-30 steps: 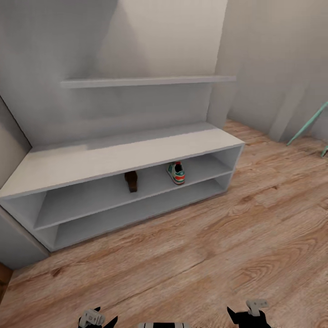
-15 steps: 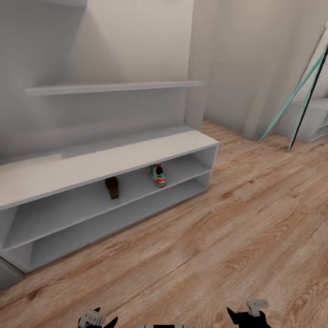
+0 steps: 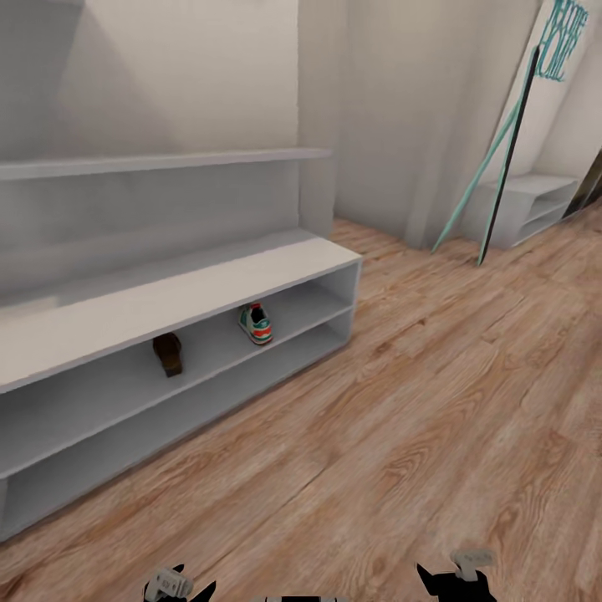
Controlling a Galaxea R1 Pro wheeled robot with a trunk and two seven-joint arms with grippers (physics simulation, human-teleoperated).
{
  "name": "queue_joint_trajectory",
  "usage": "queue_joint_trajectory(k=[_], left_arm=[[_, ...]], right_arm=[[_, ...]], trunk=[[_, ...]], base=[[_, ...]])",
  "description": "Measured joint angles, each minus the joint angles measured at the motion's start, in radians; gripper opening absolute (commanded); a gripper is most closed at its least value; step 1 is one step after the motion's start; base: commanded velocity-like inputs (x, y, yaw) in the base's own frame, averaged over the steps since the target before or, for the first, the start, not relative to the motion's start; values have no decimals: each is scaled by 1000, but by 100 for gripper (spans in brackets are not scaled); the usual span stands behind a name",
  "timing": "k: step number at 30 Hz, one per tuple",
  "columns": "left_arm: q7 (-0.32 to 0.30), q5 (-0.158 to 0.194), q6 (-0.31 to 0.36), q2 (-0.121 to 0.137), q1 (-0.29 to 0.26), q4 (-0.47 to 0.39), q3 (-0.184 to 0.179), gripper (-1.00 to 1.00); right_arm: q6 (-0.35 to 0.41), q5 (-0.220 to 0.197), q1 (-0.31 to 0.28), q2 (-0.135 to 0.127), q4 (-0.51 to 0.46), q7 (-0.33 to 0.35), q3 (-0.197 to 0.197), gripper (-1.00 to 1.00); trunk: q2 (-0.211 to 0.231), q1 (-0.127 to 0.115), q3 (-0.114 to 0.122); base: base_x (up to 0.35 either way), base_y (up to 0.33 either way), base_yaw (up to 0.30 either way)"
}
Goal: Pick up the two gym shoes and the two sandals from the corridor floor and place them onto the hallstand (shoe rack) in the corridor, making sure they are on the rack and not on the floor. Arrange them so the two gym shoes are next to each other and the two sandals are next to each other.
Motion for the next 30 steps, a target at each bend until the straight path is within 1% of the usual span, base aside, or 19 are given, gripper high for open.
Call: queue_joint_trajectory(k=[2,5,18,30], left_arm=[[0,0,0,0,0,0,0,100],[0,0,0,0,0,0,0,100],[0,1,0,0,0,0,0,100],[0,0,0,0,0,0,1,100]], right_arm=[[0,0,1,0,0,0,0,100],[0,0,2,0,0,0,0,100],[0,-1,2,0,0,0,0,100],[0,-1,4,0,0,0,0,100]], trunk=[[0,0,0],[1,-1,11],[91,-51,52],[92,-51,52]], base=[[0,0,-281],[0,0,-281],[0,0,-281],[0,0,-281]])
